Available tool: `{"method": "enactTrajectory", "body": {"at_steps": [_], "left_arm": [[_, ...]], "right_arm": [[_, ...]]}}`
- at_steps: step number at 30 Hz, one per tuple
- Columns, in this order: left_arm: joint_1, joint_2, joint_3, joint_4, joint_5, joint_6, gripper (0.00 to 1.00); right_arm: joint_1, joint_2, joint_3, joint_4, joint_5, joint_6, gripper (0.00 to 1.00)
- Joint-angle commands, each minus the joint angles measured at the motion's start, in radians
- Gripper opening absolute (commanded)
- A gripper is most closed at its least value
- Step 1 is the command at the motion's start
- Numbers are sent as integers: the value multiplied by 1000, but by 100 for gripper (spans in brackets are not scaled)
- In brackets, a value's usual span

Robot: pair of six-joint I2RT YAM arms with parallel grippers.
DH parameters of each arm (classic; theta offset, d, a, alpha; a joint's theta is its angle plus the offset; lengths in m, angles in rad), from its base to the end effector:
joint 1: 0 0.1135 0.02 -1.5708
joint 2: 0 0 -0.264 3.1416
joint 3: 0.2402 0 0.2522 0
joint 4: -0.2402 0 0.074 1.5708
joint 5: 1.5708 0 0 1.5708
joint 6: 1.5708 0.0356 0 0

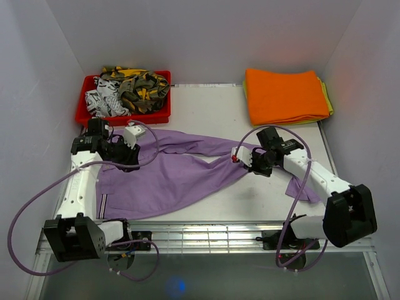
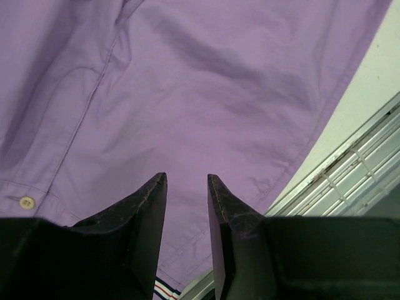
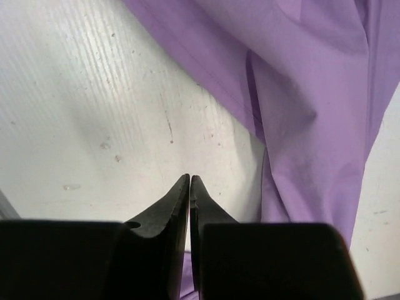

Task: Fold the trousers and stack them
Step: Move the trousers to the center of the board, then flatten the trousers out

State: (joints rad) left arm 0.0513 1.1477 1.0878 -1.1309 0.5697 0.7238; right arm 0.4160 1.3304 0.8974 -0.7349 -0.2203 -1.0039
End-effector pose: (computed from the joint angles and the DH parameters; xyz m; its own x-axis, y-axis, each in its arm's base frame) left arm 0.1990 -0.0090 0.3029 -0.5912 0.5280 -0.6096 0.7316 0.6693 -0.1297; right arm 0.2231 0.1071 0.2216 -0.0531 -0.9234 -0.3801 -0.9637 0.1472 -0.2228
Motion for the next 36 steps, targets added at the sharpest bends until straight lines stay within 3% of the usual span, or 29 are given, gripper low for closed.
{"method": "enactTrajectory", "body": {"at_steps": [1, 3, 4, 6, 9, 10, 17, 22, 27, 30, 31, 33, 34, 36], "left_arm": [[51, 62, -23, 72, -11, -101, 43], [50, 102, -32, 75, 30, -103, 44], [50, 112, -37, 82, 36, -106, 58], [50, 139, -61, 108, 24, -112, 59], [50, 179, -97, 149, -32, -122, 60], [50, 193, -107, 160, -54, -133, 60], [79, 332, -190, 238, -186, -164, 60], [134, 466, -161, 275, -229, -173, 59], [197, 615, -86, 281, -257, -161, 57], [222, 673, -37, 278, -275, -150, 56], [226, 685, -26, 276, -280, -149, 55], [240, 710, 3, 273, -287, -141, 52], [246, 728, 14, 273, -291, -141, 50], [258, 745, 40, 267, -291, -142, 47]], "right_arm": [[9, -95, 12, -94, 17, 14, 9], [9, -123, -23, -25, 82, 28, 18], [7, -131, -31, -11, 129, 40, 36], [-9, -123, -28, -1, 148, 48, 54], [-63, -94, -6, 3, 174, 50, 88], [-87, -71, 4, 2, 174, 48, 92], [-451, 29, 149, -98, 164, -56, 92], [-595, 55, 129, -113, 216, -180, 94], [-683, 142, 109, -104, 282, -199, 93], [-704, 220, 109, -101, 300, -182, 85], [-706, 257, 112, -98, 300, -180, 70], [-711, 285, 136, -74, 300, -171, 51], [-711, 309, 155, -66, 300, -168, 32], [-711, 332, 246, -40, 300, -156, 10]]}}
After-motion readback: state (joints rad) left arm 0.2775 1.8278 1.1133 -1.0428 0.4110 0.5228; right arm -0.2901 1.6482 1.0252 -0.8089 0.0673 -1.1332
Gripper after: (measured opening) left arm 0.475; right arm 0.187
